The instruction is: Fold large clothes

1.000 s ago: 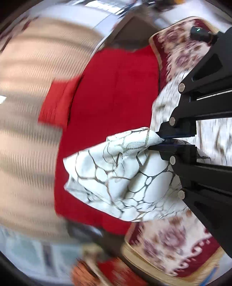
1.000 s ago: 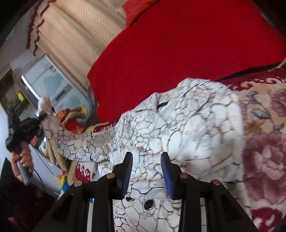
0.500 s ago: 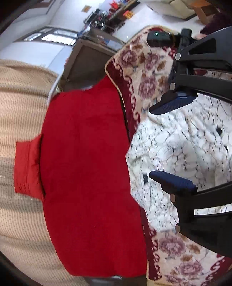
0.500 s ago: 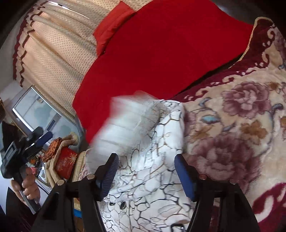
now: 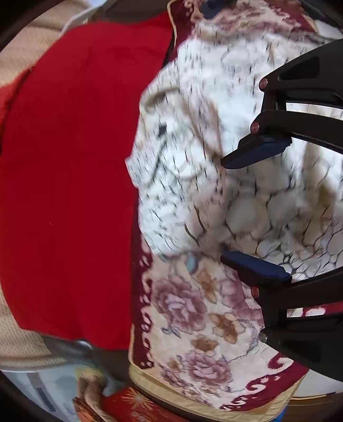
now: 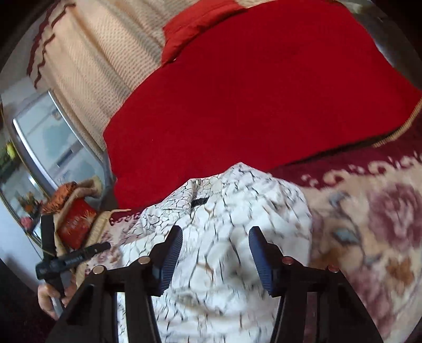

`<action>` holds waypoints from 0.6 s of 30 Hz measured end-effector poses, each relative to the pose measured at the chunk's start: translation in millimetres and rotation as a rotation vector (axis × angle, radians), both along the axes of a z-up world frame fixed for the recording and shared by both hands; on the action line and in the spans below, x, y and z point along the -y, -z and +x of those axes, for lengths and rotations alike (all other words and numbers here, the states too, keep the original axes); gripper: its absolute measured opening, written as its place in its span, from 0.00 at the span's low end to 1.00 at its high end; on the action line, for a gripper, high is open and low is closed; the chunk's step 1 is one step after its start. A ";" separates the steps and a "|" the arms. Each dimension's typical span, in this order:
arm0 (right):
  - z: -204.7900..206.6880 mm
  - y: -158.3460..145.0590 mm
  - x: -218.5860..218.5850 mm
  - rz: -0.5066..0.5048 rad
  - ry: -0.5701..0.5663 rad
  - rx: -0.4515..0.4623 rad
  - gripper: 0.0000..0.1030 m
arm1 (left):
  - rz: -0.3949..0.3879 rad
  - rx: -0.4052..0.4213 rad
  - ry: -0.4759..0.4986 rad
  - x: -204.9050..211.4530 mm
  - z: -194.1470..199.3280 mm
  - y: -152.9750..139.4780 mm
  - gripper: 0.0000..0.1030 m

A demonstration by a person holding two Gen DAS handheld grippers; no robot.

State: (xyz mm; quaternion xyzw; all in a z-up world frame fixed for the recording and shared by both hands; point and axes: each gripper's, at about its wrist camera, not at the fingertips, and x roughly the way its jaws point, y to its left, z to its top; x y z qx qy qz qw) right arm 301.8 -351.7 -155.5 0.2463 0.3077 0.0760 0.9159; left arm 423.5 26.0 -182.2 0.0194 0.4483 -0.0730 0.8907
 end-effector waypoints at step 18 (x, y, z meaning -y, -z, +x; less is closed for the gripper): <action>22.2 18.5 -3.5 -0.114 -0.004 -0.172 0.38 | 0.058 0.024 0.009 -0.9 -0.6 16.8 0.64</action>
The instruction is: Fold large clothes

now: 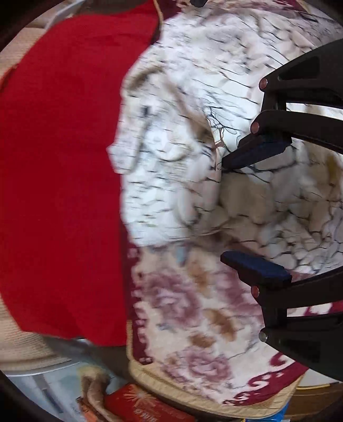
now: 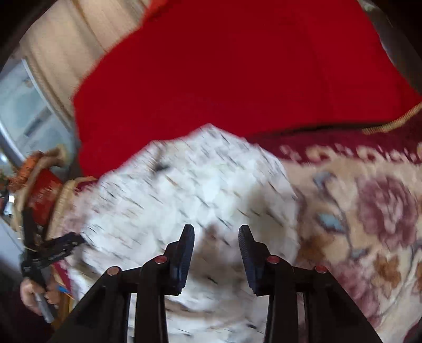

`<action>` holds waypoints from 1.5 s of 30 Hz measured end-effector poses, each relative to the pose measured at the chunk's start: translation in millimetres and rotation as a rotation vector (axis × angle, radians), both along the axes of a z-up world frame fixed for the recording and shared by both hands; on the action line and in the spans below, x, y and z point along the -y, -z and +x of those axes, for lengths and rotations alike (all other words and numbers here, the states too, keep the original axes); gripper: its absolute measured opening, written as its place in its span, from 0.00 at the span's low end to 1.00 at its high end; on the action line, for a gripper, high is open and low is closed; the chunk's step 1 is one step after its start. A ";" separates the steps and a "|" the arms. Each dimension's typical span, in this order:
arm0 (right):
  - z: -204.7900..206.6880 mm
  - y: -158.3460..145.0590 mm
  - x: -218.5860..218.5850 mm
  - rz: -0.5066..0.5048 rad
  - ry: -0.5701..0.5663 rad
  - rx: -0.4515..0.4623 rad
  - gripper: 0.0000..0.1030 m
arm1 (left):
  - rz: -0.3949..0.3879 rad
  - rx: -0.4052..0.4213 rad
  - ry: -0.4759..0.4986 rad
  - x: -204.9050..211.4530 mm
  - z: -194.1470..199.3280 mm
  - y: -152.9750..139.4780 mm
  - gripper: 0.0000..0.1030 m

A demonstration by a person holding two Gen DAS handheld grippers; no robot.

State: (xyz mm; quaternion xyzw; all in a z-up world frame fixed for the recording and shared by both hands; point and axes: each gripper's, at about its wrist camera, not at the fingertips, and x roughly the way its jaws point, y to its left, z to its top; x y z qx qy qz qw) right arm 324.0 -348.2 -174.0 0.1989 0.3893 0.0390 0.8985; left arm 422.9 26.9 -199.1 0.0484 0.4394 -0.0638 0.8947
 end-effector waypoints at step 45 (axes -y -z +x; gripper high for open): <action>-24.9 15.7 -68.0 -0.078 -0.168 -0.112 0.57 | 0.000 -0.086 0.102 -12.5 -73.7 17.0 0.68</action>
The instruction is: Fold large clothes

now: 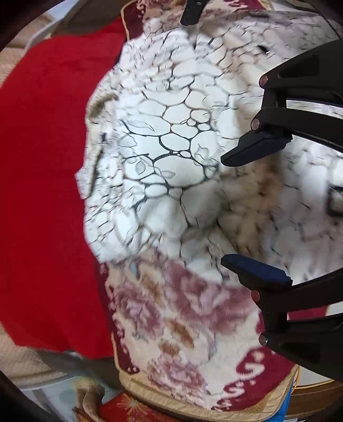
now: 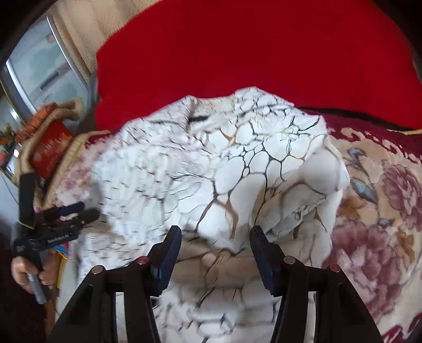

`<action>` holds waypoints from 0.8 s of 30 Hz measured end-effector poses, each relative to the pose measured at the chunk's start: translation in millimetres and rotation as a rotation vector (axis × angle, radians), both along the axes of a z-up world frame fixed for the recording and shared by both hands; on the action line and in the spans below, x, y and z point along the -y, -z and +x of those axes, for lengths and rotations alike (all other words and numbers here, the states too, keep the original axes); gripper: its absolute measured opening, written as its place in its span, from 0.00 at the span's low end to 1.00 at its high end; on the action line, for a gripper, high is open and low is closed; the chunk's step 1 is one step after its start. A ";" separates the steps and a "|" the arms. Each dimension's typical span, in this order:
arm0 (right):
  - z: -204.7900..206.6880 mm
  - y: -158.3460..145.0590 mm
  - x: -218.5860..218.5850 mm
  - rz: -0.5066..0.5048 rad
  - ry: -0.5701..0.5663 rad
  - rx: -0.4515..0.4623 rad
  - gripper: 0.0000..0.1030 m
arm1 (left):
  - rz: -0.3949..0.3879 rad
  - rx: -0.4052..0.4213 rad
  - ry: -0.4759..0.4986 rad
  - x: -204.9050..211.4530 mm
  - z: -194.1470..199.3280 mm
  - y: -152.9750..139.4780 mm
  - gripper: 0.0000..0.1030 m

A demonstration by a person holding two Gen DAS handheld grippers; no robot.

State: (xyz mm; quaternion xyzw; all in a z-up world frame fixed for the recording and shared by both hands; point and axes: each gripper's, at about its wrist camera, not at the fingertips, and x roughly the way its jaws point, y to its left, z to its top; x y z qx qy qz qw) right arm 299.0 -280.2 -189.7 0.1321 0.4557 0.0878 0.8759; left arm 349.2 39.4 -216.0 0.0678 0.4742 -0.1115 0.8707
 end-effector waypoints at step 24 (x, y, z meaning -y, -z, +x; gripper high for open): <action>-261.4 16.0 94.7 0.214 0.104 -0.044 0.61 | -0.301 -0.116 -0.014 -170.5 -186.9 111.9 0.80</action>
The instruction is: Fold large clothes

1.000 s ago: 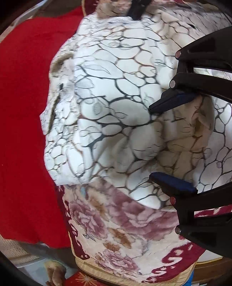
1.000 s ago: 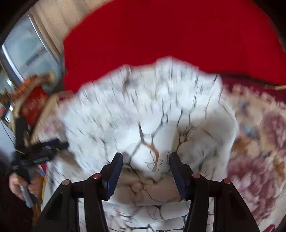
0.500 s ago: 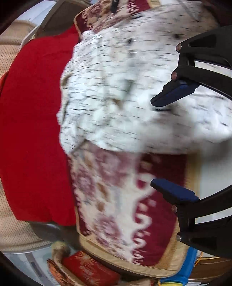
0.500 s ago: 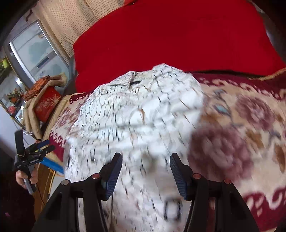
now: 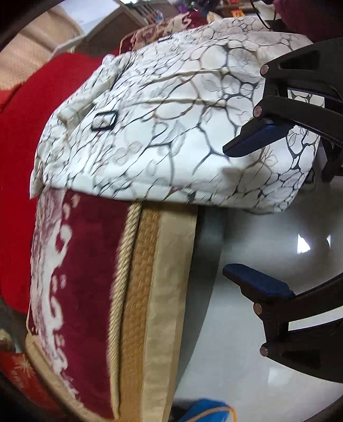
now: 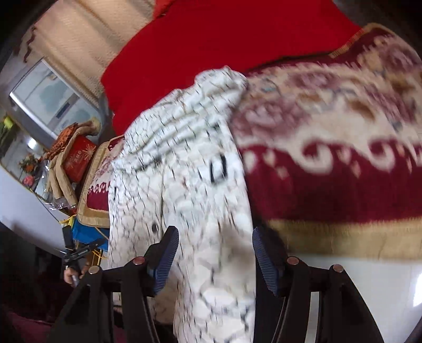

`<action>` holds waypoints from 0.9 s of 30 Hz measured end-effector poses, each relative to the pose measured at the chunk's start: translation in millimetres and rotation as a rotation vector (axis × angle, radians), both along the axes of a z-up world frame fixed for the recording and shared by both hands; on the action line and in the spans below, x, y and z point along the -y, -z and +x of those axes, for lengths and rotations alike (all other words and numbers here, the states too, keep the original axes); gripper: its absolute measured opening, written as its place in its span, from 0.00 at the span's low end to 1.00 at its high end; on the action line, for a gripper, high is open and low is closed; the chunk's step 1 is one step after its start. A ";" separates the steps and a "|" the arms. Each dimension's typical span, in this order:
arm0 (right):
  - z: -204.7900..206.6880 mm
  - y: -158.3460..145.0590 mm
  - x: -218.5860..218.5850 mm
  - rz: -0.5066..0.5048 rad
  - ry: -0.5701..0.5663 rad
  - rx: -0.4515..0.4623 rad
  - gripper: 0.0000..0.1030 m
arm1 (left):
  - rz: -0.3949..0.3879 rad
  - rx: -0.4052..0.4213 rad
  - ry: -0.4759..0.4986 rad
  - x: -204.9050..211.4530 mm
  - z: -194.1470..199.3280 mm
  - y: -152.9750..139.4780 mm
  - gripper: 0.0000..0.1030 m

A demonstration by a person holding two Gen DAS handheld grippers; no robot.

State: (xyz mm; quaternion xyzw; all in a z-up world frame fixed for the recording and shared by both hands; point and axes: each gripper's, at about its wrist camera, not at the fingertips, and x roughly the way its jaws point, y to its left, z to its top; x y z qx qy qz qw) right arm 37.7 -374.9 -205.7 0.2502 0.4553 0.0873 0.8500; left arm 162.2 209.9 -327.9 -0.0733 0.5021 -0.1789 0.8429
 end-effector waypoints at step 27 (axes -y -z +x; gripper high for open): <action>-19.6 21.8 -58.8 -0.060 -0.146 -0.049 0.34 | -0.321 -0.143 0.036 18.9 3.7 58.4 0.82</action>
